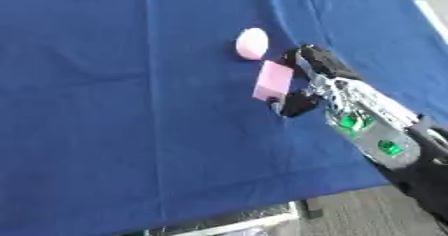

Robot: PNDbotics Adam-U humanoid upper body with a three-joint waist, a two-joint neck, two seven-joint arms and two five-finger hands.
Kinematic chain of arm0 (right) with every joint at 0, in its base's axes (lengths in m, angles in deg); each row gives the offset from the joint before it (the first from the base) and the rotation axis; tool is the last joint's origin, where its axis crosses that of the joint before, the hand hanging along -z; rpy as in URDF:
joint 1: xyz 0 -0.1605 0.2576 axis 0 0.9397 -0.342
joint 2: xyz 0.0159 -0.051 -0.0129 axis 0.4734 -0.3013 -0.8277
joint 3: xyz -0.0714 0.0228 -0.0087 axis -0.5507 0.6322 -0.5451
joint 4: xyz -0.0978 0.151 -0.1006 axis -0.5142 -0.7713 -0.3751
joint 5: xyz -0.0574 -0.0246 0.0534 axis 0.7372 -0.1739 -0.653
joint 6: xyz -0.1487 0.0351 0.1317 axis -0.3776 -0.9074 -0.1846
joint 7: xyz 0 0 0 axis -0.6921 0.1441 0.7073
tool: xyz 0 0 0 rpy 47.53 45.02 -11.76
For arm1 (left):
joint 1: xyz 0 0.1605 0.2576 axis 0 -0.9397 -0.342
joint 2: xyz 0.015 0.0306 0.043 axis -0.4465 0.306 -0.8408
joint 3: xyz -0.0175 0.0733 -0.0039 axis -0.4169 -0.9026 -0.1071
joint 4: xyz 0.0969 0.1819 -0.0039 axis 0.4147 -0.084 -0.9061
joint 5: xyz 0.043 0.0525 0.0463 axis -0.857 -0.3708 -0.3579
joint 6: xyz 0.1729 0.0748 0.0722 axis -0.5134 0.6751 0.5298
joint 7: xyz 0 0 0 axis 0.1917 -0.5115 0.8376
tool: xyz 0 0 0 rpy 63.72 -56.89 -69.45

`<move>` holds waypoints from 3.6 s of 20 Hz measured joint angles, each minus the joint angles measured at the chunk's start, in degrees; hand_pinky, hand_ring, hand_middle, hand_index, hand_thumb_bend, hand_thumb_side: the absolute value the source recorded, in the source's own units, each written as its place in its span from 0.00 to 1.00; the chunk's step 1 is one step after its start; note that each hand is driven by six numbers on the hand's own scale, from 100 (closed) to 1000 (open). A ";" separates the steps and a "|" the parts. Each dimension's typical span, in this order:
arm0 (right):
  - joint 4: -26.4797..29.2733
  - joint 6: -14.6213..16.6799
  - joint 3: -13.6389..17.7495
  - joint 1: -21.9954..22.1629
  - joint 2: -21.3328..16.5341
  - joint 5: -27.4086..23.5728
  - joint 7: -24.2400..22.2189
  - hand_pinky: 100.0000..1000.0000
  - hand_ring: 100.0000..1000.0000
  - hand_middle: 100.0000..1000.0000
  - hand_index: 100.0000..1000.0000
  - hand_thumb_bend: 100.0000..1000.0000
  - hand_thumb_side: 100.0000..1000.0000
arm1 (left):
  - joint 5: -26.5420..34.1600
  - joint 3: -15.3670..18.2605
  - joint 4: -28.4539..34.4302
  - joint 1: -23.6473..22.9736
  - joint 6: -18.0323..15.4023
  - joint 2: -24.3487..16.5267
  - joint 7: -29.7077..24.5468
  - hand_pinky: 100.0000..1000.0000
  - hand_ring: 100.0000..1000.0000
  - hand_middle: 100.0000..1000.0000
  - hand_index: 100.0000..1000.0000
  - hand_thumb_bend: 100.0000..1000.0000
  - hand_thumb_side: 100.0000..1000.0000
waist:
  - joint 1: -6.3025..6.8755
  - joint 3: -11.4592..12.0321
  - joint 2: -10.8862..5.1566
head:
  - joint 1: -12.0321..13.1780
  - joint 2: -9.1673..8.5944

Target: Pick up the objects with one hand, pass them to the other hand, and then place them into the box on the other side of the table.

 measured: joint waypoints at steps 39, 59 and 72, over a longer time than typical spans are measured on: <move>-0.01 25.26 -7.17 -5.78 1.03 -30.14 36.04 0.37 0.58 0.47 0.51 0.00 0.00 | 6.93 -9.96 24.54 16.31 -9.24 -2.22 -15.05 0.90 0.76 0.75 0.78 0.00 0.48 | 1.45 5.82 -1.39 | -0.82 0.01; -0.01 26.17 -7.84 -6.57 1.25 -29.80 34.08 0.39 0.59 0.47 0.51 0.00 0.00 | 8.43 -21.97 24.56 30.37 -11.85 7.31 -27.91 0.91 0.76 0.77 0.78 0.00 0.58 | 2.81 8.95 -1.42 | -1.86 0.01; -0.01 26.56 -7.83 -6.58 1.21 -29.39 34.13 0.40 0.59 0.47 0.51 0.00 0.00 | 2.53 -26.65 24.56 33.63 -8.00 14.81 -27.05 0.89 0.77 0.77 0.78 0.00 0.48 | 3.01 10.06 -1.57 | -1.87 0.01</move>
